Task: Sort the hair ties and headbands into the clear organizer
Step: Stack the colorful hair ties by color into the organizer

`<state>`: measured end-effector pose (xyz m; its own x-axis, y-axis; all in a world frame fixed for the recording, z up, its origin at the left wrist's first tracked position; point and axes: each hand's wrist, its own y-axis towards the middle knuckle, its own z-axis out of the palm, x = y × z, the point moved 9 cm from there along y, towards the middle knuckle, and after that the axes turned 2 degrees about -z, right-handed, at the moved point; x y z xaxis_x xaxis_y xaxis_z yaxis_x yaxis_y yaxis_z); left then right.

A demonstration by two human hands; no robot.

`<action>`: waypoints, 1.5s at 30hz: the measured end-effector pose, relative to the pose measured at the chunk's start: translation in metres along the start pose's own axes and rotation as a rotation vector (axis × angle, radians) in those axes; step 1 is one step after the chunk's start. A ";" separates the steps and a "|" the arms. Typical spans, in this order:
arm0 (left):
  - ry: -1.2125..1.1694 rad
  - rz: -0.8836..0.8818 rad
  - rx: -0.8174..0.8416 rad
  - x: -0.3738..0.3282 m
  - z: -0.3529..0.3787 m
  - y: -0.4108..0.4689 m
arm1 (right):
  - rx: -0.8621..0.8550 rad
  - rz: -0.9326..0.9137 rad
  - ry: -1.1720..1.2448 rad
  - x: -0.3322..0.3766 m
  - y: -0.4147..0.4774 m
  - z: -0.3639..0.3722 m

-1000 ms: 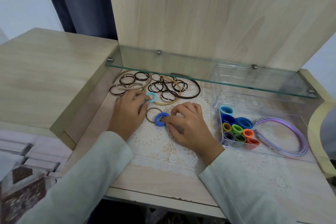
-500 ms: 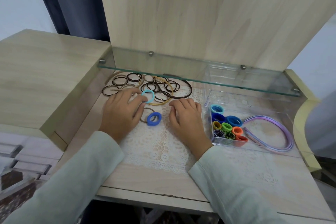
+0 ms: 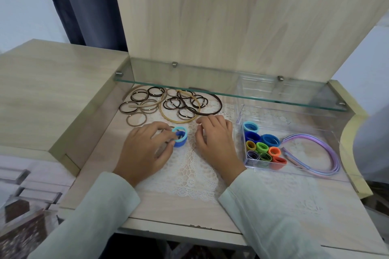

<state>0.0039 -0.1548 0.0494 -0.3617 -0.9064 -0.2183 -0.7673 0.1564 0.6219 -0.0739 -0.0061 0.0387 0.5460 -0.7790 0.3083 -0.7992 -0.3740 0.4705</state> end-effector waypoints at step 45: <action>0.117 -0.438 0.338 0.048 0.045 -0.013 | 0.228 -0.309 0.138 0.027 -0.007 0.019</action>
<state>-0.0271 -0.1822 -0.0031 0.0753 -0.9493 -0.3051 -0.9663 -0.1450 0.2126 -0.0583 -0.0340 0.0285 0.7852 -0.5435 0.2969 -0.6192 -0.6938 0.3676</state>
